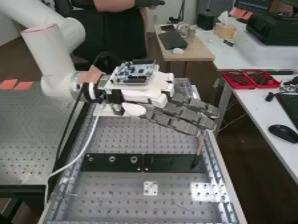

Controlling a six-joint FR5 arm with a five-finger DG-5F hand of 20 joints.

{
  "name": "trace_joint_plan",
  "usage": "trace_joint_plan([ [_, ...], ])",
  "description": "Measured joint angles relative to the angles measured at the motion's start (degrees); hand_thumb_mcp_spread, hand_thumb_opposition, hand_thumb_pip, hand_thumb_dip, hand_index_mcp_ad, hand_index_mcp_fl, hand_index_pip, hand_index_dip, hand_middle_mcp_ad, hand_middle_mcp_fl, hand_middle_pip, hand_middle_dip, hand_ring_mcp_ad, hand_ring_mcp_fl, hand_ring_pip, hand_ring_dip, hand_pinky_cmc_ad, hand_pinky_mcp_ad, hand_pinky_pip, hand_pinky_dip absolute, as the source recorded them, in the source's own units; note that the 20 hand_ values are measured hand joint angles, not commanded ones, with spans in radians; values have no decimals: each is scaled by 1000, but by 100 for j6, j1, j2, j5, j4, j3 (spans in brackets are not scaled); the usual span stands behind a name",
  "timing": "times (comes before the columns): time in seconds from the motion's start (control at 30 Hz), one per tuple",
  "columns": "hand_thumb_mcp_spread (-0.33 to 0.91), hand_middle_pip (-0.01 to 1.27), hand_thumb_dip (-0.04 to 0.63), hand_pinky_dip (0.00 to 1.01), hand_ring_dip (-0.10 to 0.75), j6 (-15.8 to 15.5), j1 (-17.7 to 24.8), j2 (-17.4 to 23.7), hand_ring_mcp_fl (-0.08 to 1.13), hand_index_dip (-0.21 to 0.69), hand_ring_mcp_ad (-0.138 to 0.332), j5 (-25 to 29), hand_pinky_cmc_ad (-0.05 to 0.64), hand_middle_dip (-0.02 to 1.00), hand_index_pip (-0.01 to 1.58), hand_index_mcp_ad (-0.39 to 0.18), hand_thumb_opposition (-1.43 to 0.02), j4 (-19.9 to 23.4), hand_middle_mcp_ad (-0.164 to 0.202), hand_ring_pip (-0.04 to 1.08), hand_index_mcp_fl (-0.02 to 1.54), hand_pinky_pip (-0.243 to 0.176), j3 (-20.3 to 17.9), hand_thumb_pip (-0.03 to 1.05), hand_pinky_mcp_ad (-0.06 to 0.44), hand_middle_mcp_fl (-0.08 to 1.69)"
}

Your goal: Grab the drill bit and place it in the clear container

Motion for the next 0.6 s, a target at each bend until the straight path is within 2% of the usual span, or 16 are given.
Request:
trace_joint_plan([
  [0.23, 695, 161, 316, 169, 0, -91, 275, 330, 47, 291, 202, -421, 278, 126, 820, -152, -1045, 127, 61, 108, 1005, -91, -189, 382, 166, 204],
  [0.4, 695, 157, 316, 169, 0, -85, 487, 393, 52, 297, 199, -428, 278, 126, 812, -152, -1045, 144, 61, 105, 1005, -89, -205, 382, 166, 204],
  [0.6, 696, 157, 316, 169, 0, 20, 698, 393, 51, 297, 199, -827, 278, 126, 796, -155, -1045, 153, 61, 105, 1030, -89, -165, 382, 166, 204],
])
